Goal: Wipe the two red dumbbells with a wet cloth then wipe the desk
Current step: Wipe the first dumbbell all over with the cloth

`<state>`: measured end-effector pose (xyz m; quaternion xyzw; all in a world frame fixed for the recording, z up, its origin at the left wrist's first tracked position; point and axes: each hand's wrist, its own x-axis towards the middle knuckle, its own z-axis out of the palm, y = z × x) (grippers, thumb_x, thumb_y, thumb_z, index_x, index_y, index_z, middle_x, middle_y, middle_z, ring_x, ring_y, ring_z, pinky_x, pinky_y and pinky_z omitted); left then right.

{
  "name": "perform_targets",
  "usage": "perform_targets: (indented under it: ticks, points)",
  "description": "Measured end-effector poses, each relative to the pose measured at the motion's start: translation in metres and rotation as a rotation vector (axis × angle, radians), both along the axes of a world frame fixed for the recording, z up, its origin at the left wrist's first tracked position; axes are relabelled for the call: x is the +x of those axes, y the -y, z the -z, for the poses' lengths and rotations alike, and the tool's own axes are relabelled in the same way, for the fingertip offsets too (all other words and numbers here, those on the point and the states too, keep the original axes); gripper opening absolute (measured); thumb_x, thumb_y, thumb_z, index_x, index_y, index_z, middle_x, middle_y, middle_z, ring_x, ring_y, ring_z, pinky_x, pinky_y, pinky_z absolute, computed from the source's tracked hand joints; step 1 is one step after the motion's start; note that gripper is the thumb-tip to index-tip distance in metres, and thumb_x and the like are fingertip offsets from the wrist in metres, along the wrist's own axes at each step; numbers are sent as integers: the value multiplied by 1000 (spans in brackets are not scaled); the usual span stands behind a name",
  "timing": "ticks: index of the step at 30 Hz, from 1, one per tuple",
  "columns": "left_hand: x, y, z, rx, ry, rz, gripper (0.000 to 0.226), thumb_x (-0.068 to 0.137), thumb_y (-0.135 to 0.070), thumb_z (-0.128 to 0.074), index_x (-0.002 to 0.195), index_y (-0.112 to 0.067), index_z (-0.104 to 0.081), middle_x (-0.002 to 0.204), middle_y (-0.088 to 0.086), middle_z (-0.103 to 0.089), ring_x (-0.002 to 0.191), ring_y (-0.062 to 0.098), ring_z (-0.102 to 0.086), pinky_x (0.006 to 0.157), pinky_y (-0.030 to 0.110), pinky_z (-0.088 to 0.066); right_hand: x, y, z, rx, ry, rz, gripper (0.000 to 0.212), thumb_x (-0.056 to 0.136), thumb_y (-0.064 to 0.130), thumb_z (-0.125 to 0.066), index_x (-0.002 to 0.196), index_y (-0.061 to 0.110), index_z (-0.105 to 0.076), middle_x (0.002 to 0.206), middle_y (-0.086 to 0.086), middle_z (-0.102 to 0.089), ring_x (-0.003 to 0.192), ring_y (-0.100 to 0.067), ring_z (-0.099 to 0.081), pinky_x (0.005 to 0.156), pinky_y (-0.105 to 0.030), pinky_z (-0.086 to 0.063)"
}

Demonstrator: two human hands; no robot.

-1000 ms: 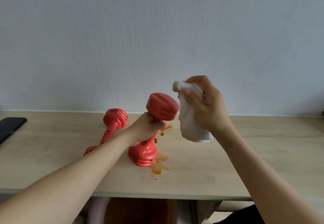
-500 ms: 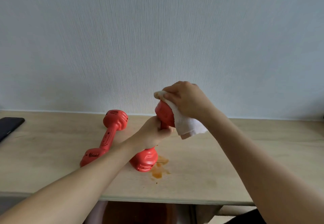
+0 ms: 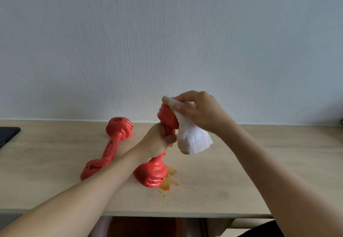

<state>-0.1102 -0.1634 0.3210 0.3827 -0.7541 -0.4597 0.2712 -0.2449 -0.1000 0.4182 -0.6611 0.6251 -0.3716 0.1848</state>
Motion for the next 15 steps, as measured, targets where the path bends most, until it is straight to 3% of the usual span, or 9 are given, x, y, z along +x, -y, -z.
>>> perform_targets:
  ticks: [2,5,8,10,15]
  points:
    - [2,-2,-2,2,-15,-8,37,81,4,-57,54,-16,-40,34,-11,-42,35,1,-37,40,14,-30,2,9,-4,56,41,-12,31,85,48,-58,101,25,-71,97,10,-66,93,-5,-57,69,-8,-40]
    - [3,-2,-2,-22,-2,-11,34,83,1,-60,55,-12,-44,35,-12,-43,34,1,-38,39,14,-29,2,24,-7,114,69,3,32,83,44,-61,102,20,-72,102,4,-68,97,-12,-60,81,-24,-48]
    - [0,0,2,-61,30,-9,19,78,-8,-61,68,5,-52,46,-3,-46,45,10,-41,45,31,-39,-7,30,-7,161,120,8,31,85,40,-63,99,15,-73,100,-2,-70,96,-18,-63,90,-37,-52]
    - [0,-2,1,-74,33,-8,24,73,-13,-57,73,9,-49,54,13,-43,52,16,-41,50,40,-43,-11,28,0,167,174,-32,29,88,39,-60,103,17,-71,102,0,-70,98,-15,-64,93,-38,-50]
    - [-4,-7,-5,-54,21,-50,33,82,0,-57,57,-9,-37,44,-8,-33,39,1,-33,42,14,-28,-14,10,19,-6,197,-8,22,90,34,-59,107,25,-68,98,9,-69,93,-8,-63,82,-27,-51]
